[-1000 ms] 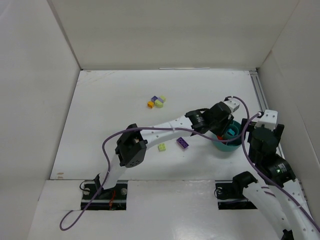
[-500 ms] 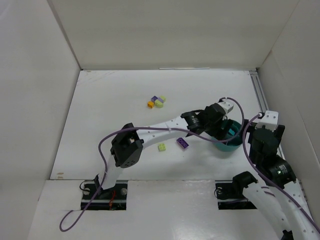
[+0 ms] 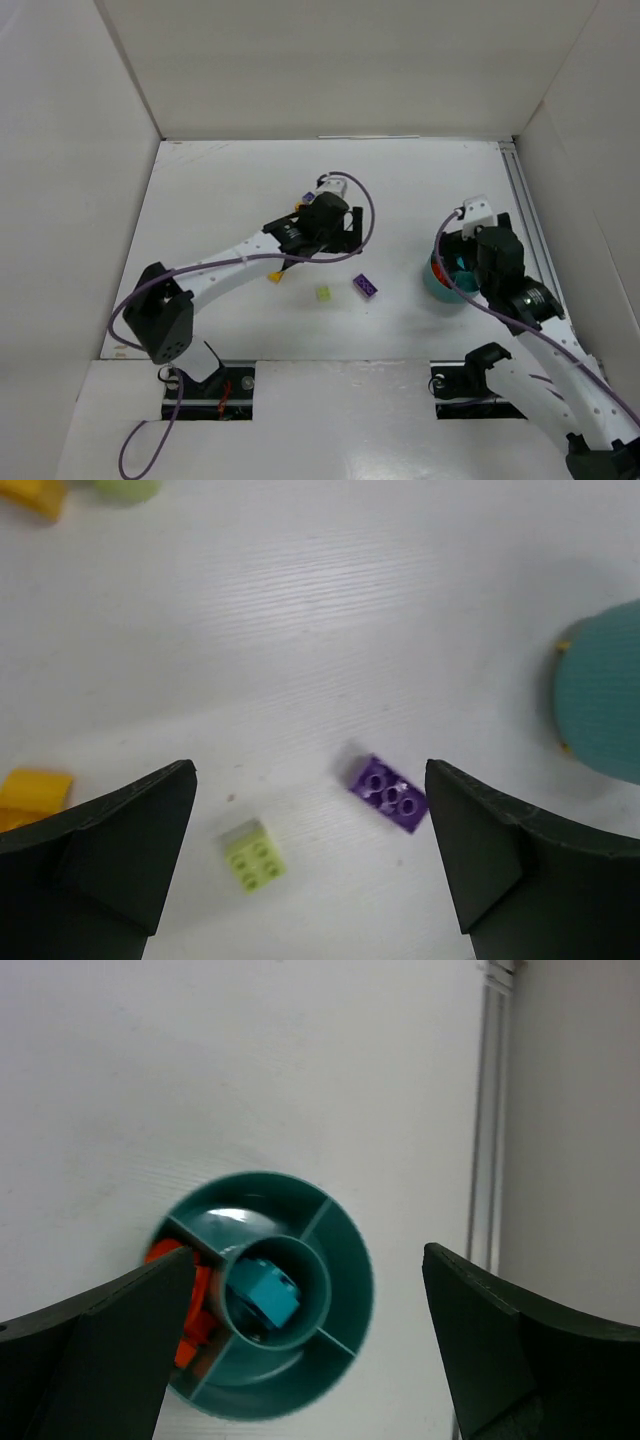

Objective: Sort the legos into containers by color

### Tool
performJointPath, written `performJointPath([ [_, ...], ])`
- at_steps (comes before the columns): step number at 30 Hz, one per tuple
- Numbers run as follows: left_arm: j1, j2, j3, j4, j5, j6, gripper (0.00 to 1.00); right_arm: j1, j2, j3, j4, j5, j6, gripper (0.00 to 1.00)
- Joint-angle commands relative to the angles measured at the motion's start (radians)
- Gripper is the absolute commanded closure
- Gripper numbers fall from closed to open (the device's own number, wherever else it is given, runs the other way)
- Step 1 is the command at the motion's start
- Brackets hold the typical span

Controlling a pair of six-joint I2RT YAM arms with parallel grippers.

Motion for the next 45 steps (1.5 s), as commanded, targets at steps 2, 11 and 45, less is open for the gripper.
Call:
performJointPath([
  [2, 0.106, -0.185, -0.164, -0.033, -0.076, -0.15, 0.03, 0.115, 0.118, 0.038, 0.148, -0.164, -0.094, 0.0],
  [11, 0.37, -0.458, -0.445, -0.089, -0.019, -0.243, 0.01, 0.555, 0.495, 0.121, 0.283, -0.189, -0.141, 0.0],
  [45, 0.37, -0.627, -0.559, -0.004, -0.004, -0.247, 0.01, 0.563, 1.049, 0.242, 0.505, -0.837, -0.612, 0.06],
])
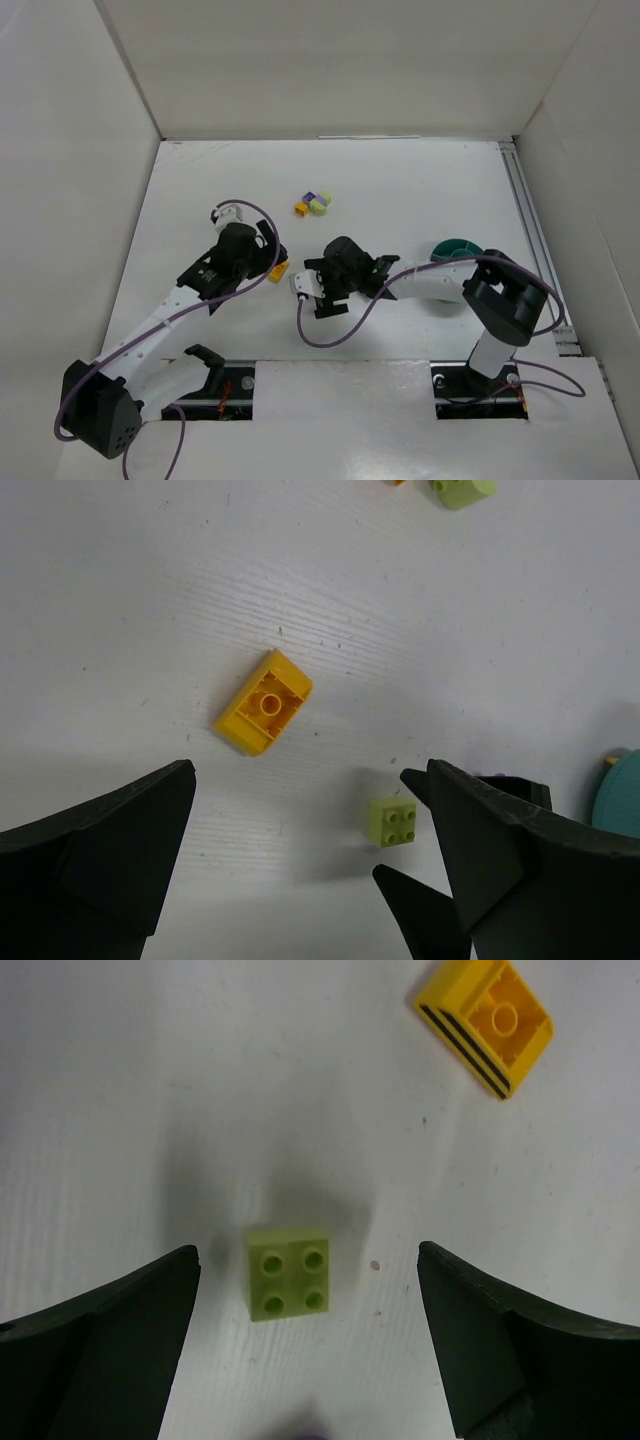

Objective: Sort the legos into containers by color

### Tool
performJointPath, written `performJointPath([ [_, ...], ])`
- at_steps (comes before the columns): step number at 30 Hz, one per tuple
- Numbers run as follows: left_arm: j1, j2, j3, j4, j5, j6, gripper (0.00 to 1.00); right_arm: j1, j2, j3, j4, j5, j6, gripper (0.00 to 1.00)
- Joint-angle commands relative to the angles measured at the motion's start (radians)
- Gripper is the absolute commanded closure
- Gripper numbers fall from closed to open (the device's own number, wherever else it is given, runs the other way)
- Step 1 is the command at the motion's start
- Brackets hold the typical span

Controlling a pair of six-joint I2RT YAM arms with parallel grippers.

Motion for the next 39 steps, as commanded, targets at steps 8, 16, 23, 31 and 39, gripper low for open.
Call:
performJointPath([
  [8, 0.001, -0.009, -0.008, 0.04, -0.021, 0.013, 0.01, -0.118, 0.024, 0.006, 0.043, -0.176, -0.029, 0.11],
  [16, 0.001, 0.011, 0.001, 0.049, -0.03, 0.031, 0.01, -0.118, 0.1, 0.028, 0.043, -0.259, -0.029, 0.19],
  [23, 0.001, 0.011, 0.001, 0.049, -0.03, 0.031, 0.01, -0.118, 0.11, 0.037, 0.043, -0.259, -0.02, 0.46],
  [31, 0.001, 0.011, 0.001, 0.049, -0.03, 0.031, 0.01, -0.136, 0.1, 0.016, 0.043, -0.239, -0.011, 0.37],
  [39, 0.001, 0.011, 0.001, 0.058, -0.021, 0.031, 0.01, -0.178, 0.091, -0.024, 0.043, -0.248, 0.009, 0.55],
])
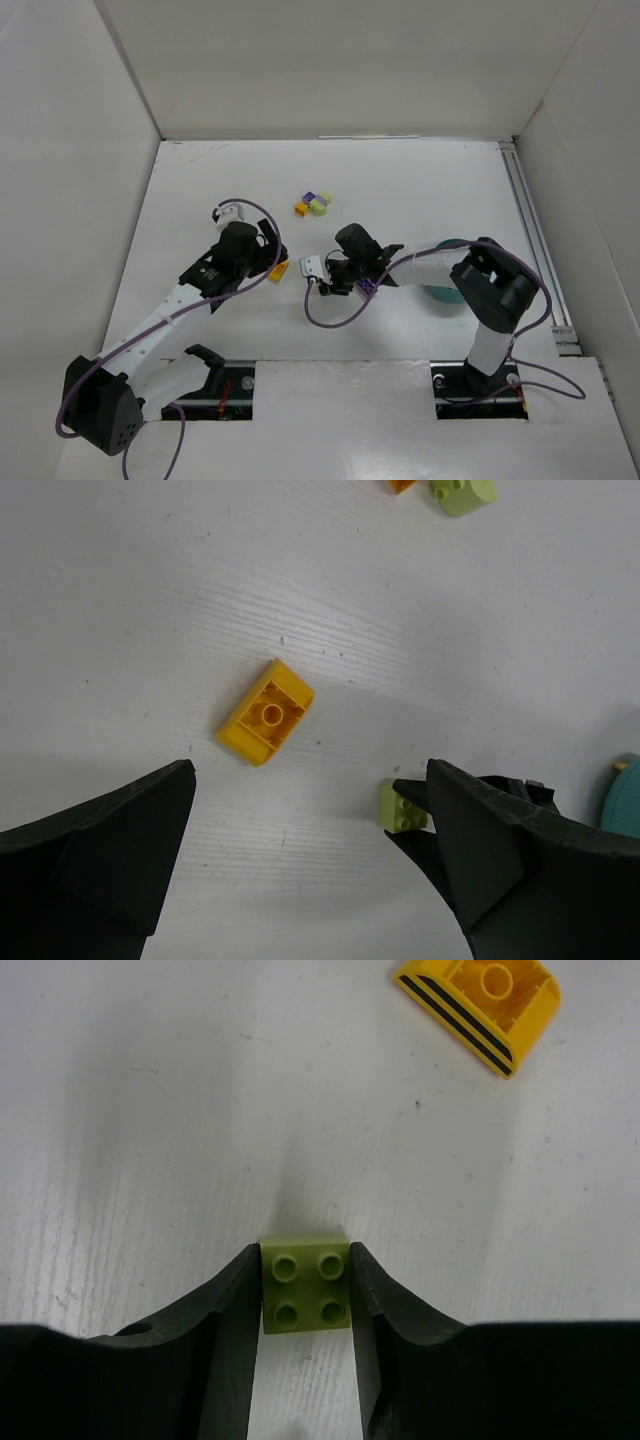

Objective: Sort the legos into containers by color

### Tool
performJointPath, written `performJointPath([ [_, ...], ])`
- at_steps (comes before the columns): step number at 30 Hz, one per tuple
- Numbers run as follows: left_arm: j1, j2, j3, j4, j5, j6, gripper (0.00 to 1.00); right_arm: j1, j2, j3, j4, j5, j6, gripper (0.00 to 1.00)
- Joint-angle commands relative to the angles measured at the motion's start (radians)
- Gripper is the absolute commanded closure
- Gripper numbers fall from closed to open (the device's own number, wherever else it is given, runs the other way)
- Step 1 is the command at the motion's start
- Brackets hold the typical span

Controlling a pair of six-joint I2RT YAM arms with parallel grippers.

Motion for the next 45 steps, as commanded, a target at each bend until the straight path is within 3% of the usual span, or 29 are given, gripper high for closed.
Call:
performJointPath([
  [1, 0.001, -0.004, 0.001, 0.031, -0.008, 0.012, 0.01, -0.02, -0.002, -0.029, -0.01, -0.021, 0.005, 0.63],
  [7, 0.001, -0.004, 0.001, 0.042, -0.008, 0.021, 0.01, -0.02, -0.077, -0.038, -0.01, -0.029, 0.014, 0.75],
  [12, 0.001, 0.016, 0.012, 0.071, 0.01, 0.03, 0.01, -0.032, -0.22, -0.05, -0.01, 0.175, 0.091, 0.8],
  [13, 0.001, 0.027, 0.021, 0.071, 0.01, 0.03, 0.01, -0.062, -0.247, -0.062, -0.01, 0.204, 0.112, 0.84],
  [18, 0.001, 0.064, 0.053, 0.094, 0.033, 0.064, 0.01, -0.196, -0.464, -0.114, -0.053, 0.273, 0.255, 0.84],
  [24, 0.01, 0.148, 0.083, 0.126, 0.055, 0.093, 0.01, -0.366, -0.672, -0.124, -0.272, 0.541, 0.442, 0.81],
  [34, 0.019, 0.228, 0.104, 0.145, 0.096, 0.113, 0.01, -0.667, -0.777, -0.167, -0.409, 0.471, 0.521, 0.8],
  [42, 0.019, 0.237, 0.104, 0.145, 0.105, 0.122, 0.01, -0.685, -0.777, -0.194, -0.418, 0.425, 0.498, 0.77],
  [45, 0.019, 0.246, 0.104, 0.145, 0.105, 0.122, 0.01, -0.685, -0.786, -0.205, -0.418, 0.425, 0.486, 0.7],
])
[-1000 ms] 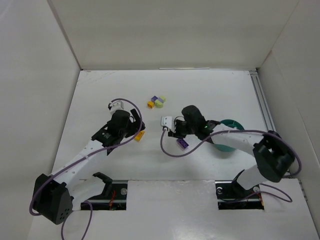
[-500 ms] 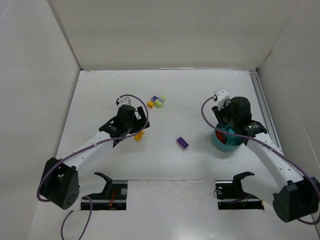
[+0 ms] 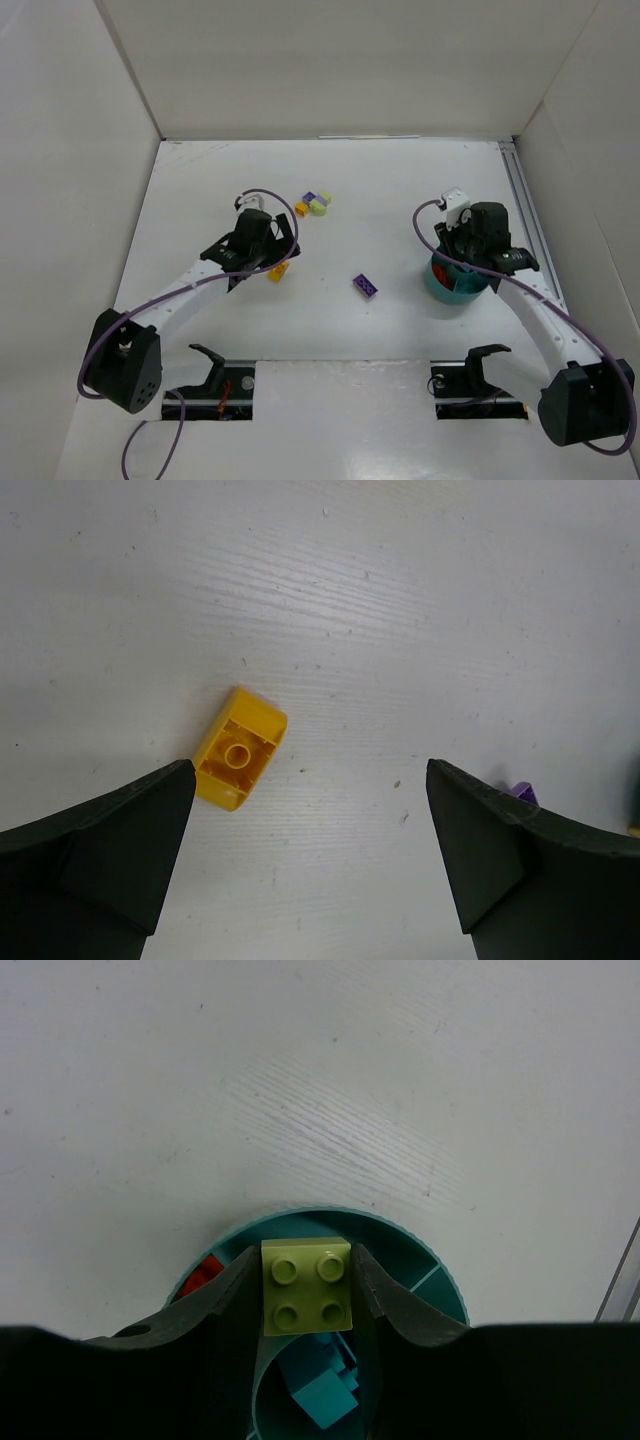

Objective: Sort the legos into containers by color

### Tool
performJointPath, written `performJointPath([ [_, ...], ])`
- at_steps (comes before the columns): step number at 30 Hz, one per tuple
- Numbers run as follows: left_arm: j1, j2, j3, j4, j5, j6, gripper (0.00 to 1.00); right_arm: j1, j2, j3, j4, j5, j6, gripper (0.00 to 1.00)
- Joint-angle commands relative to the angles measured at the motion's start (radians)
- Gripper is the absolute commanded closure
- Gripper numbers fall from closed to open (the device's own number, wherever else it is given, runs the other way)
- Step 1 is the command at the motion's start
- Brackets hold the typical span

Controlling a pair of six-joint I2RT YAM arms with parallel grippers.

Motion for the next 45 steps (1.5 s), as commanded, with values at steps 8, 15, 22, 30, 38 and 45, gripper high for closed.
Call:
performJointPath([
  [8, 0.004, 0.023, 0.039, 0.026, 0.004, 0.016, 0.01, -0.004, -0.033, -0.014, 0.01, -0.019, -0.013, 0.57],
  [15, 0.004, 0.023, 0.039, 0.026, 0.004, 0.016, 0.01, -0.004, -0.056, -0.014, 0.01, -0.01, -0.013, 0.47],
  [22, 0.004, 0.032, 0.028, 0.026, 0.004, 0.016, 0.01, -0.004, -0.083, -0.014, 0.001, -0.024, -0.022, 0.41],
  [30, 0.016, 0.063, -0.044, 0.155, 0.007, 0.127, 0.01, -0.004, -0.094, -0.014, 0.03, -0.114, -0.073, 0.41],
  [38, 0.045, 0.199, -0.024, 0.169, 0.08, 0.148, 0.05, -0.004, -0.094, -0.005, 0.021, -0.127, -0.091, 0.41],
  [45, -0.007, 0.181, -0.044, 0.158, 0.048, 0.139, 0.09, -0.004, -0.094, -0.005, 0.021, -0.118, -0.101, 0.41],
])
